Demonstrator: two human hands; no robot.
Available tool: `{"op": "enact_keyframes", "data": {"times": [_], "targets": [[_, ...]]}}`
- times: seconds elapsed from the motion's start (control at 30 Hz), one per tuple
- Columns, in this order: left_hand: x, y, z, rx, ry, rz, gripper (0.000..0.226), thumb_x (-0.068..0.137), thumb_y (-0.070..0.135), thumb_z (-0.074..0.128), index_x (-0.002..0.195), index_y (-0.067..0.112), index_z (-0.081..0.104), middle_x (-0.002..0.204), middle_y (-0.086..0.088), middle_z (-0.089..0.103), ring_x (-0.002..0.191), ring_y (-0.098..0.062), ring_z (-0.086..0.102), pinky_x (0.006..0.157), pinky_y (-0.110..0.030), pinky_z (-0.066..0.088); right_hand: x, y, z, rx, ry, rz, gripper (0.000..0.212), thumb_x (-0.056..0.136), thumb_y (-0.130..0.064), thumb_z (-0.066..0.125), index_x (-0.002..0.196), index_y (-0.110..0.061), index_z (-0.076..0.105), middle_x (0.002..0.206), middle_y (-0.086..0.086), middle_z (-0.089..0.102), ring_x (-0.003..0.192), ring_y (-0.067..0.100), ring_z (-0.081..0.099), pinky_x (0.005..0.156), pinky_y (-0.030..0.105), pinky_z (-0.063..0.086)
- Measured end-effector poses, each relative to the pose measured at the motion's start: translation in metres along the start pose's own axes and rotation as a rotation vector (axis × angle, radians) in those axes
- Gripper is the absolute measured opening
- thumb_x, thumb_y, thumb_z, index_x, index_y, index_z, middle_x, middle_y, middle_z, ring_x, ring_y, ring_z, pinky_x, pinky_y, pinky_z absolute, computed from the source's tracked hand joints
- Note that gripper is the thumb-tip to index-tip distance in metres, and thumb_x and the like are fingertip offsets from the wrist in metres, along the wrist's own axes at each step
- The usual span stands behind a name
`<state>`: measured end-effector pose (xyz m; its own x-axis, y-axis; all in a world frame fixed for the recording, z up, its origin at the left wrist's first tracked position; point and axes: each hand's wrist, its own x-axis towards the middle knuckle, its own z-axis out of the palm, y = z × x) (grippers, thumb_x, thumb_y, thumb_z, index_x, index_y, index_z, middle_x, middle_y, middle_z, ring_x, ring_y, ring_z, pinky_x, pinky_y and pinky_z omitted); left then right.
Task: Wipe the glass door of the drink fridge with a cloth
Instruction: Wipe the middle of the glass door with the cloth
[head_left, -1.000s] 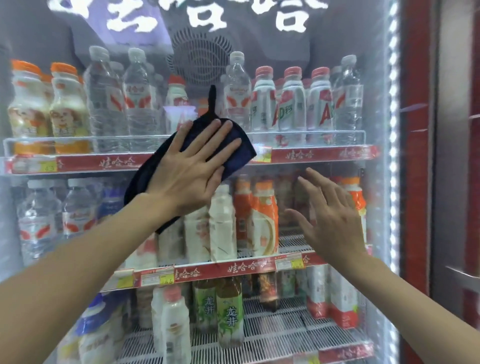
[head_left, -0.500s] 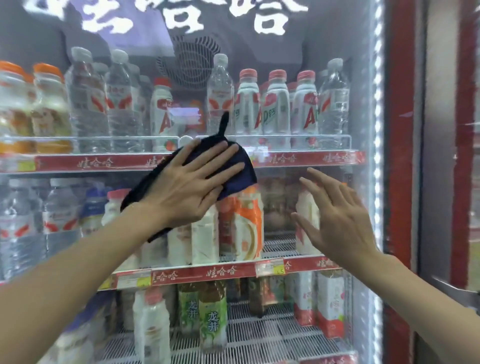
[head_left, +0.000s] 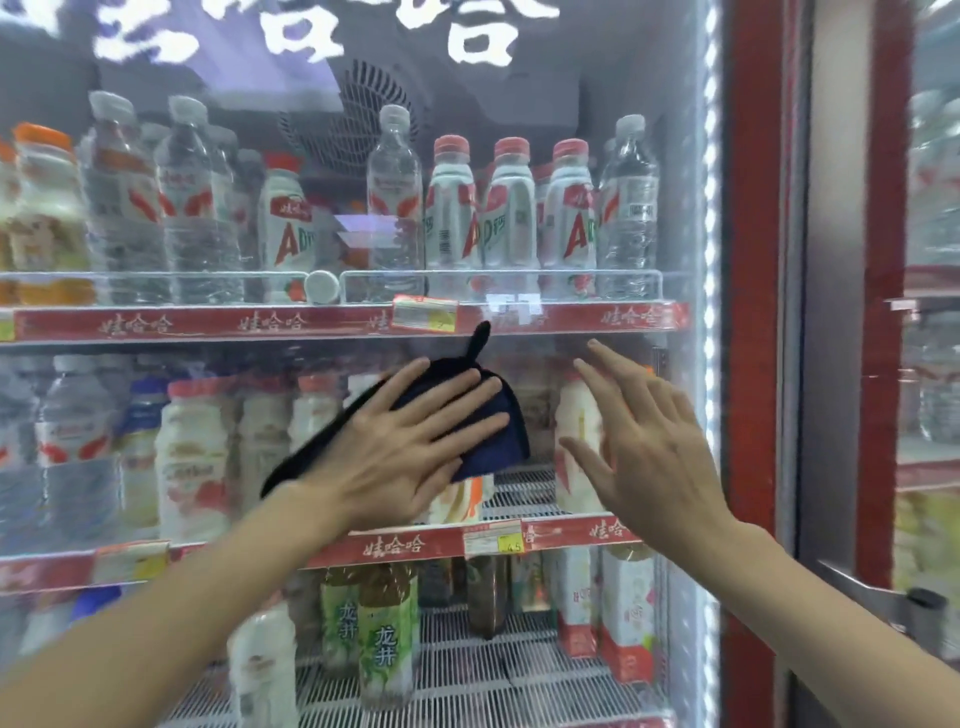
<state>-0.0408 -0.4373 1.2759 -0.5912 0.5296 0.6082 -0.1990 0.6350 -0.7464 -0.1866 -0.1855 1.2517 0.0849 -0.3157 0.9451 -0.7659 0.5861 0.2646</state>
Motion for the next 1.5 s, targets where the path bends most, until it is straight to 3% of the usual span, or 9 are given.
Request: {"op": "enact_keyframes", "data": {"times": [0.13, 0.3, 0.57, 0.7, 0.8, 1.0, 1.2, 1.33, 1.5], "targets": [[0.054, -0.055, -0.019, 0.046, 0.067, -0.214, 0.061, 0.103, 0.035, 0.032, 0.161, 0.019, 0.023, 0.169, -0.010, 0.016, 0.157, -0.025, 0.014, 0.125, -0.057, 0.014, -0.001, 0.022, -0.005, -0.062, -0.021, 0.008, 0.065, 0.088, -0.046, 0.068, 0.139, -0.007, 0.060, 0.149, 0.011, 0.054, 0.122, 0.032, 0.060, 0.096, 0.048, 0.053], [0.071, -0.025, -0.011, 0.051, 0.099, -0.354, 0.063, 0.104, 0.036, 0.026, 0.162, 0.016, 0.017, 0.170, -0.011, 0.007, 0.158, -0.026, 0.005, 0.125, -0.058, 0.011, -0.004, 0.022, 0.005, -0.078, 0.028, 0.023, 0.062, 0.081, -0.040, 0.080, 0.132, -0.009, 0.065, 0.144, 0.009, 0.058, 0.122, 0.026, 0.057, 0.093, 0.046, 0.054], [0.035, 0.068, 0.013, -0.026, 0.055, -0.162, 0.063, 0.104, 0.037, 0.039, 0.162, 0.019, 0.022, 0.170, -0.006, 0.015, 0.157, -0.024, 0.012, 0.125, -0.057, 0.014, -0.021, 0.028, 0.001, 0.123, -0.035, 0.050, 0.057, 0.097, -0.031, 0.066, 0.148, -0.010, 0.051, 0.158, 0.005, 0.043, 0.138, 0.024, 0.047, 0.114, 0.040, 0.038], [0.053, 0.023, 0.004, 0.006, 0.025, 0.071, 0.058, 0.106, 0.036, 0.036, 0.161, 0.024, 0.024, 0.169, -0.002, 0.018, 0.157, -0.019, 0.016, 0.126, -0.052, 0.014, -0.042, 0.067, -0.008, -0.006, -0.024, 0.013, 0.060, 0.096, -0.040, 0.065, 0.145, -0.007, 0.054, 0.156, 0.008, 0.047, 0.133, 0.026, 0.052, 0.109, 0.040, 0.040], [0.092, -0.009, -0.010, 0.038, 0.068, -0.047, 0.057, 0.106, 0.035, 0.033, 0.161, 0.022, 0.025, 0.169, -0.005, 0.017, 0.157, -0.021, 0.016, 0.126, -0.053, 0.013, -0.050, 0.083, -0.005, -0.051, -0.042, -0.048, 0.066, 0.095, -0.050, 0.054, 0.142, -0.005, 0.057, 0.155, 0.010, 0.049, 0.131, 0.025, 0.051, 0.108, 0.038, 0.038], [0.105, 0.040, 0.002, 0.030, 0.127, -0.294, 0.059, 0.106, 0.034, 0.028, 0.162, 0.017, 0.021, 0.169, -0.008, 0.014, 0.157, -0.024, 0.011, 0.125, -0.057, 0.012, -0.056, 0.087, 0.002, -0.019, -0.006, -0.046, 0.063, 0.088, -0.038, 0.077, 0.141, -0.009, 0.060, 0.154, 0.008, 0.050, 0.132, 0.024, 0.054, 0.101, 0.037, 0.043], [0.079, 0.103, 0.017, -0.027, 0.065, -0.111, 0.058, 0.104, 0.034, 0.036, 0.160, 0.020, 0.027, 0.169, -0.004, 0.020, 0.156, -0.021, 0.017, 0.125, -0.056, 0.015, -0.051, 0.093, -0.007, 0.060, -0.060, -0.067, 0.064, 0.085, -0.042, 0.075, 0.138, -0.010, 0.062, 0.154, 0.006, 0.050, 0.126, 0.025, 0.059, 0.091, 0.041, 0.051], [0.098, 0.046, 0.006, 0.047, 0.011, 0.089, 0.056, 0.106, 0.034, 0.030, 0.161, 0.024, 0.025, 0.168, -0.001, 0.020, 0.156, -0.020, 0.018, 0.126, -0.053, 0.014, -0.040, 0.127, -0.029, 0.085, -0.120, -0.121, 0.074, 0.079, -0.042, 0.082, 0.143, -0.013, 0.058, 0.154, 0.004, 0.049, 0.125, 0.027, 0.058, 0.097, 0.043, 0.051], [0.137, 0.036, -0.003, 0.075, 0.119, -0.266, 0.057, 0.105, 0.030, 0.031, 0.160, 0.017, 0.028, 0.168, -0.008, 0.020, 0.156, -0.024, 0.017, 0.124, -0.059, 0.016, -0.041, 0.150, -0.027, 0.004, -0.134, -0.105, 0.085, 0.077, -0.045, 0.083, 0.148, -0.011, 0.052, 0.159, 0.008, 0.043, 0.131, 0.030, 0.053, 0.105, 0.049, 0.047]]}}
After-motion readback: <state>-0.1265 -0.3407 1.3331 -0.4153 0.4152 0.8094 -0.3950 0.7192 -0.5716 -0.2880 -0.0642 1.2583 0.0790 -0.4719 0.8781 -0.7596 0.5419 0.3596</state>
